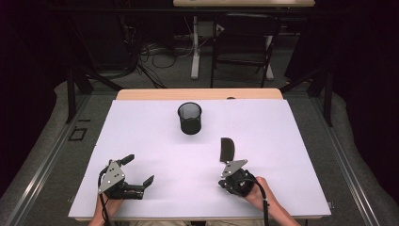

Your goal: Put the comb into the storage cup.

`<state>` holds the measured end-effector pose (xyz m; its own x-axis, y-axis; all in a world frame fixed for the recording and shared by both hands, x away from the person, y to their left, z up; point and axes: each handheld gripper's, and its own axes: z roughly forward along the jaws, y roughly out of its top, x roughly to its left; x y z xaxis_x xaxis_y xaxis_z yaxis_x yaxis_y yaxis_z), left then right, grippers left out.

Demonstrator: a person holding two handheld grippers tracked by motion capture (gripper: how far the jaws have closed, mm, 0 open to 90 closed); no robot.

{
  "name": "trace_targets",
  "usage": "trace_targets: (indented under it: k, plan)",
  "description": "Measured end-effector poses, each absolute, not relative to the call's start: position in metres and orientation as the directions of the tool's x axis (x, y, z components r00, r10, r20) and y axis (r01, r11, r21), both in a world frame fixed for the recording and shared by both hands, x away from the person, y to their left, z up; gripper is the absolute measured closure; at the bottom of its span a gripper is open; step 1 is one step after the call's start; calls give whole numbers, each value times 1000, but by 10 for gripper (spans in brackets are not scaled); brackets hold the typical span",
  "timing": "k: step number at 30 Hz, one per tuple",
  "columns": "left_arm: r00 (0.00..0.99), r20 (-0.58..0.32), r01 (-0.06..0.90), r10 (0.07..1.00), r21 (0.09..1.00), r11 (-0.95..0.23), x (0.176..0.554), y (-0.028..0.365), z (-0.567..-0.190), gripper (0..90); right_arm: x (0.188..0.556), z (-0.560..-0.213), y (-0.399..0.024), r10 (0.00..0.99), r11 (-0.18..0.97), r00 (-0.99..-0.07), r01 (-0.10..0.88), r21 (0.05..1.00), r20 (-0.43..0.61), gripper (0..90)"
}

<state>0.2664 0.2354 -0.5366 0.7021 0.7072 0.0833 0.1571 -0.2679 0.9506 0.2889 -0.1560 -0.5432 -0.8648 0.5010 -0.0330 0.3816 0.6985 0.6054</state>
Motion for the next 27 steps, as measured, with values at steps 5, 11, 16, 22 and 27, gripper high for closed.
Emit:
trace_targets:
  k: [5, 11, 16, 22, 27]
  plan:
    - [701, 81, 161, 708, 950, -267, 268, 236, -537, 0, 290, -542, -159, 504, 700, -863, 387, 600, -31, 900]
    - [707, 81, 153, 702, 952, -265, 266, 235, -536, 0, 291, -541, -162, 511, 703, -859, 398, 590, -30, 900]
    - [707, 83, 154, 703, 951, -268, 267, 236, -536, 0, 292, -539, -164, 517, 705, -855, 404, 583, -32, 900]
    - [705, 82, 155, 704, 951, -267, 267, 236, -536, 0, 293, -540, -167, 528, 711, -849, 415, 568, -40, 900]
    - [704, 80, 156, 706, 952, -263, 267, 236, -536, 0, 295, -538, -171, 538, 712, -841, 421, 563, -51, 900]
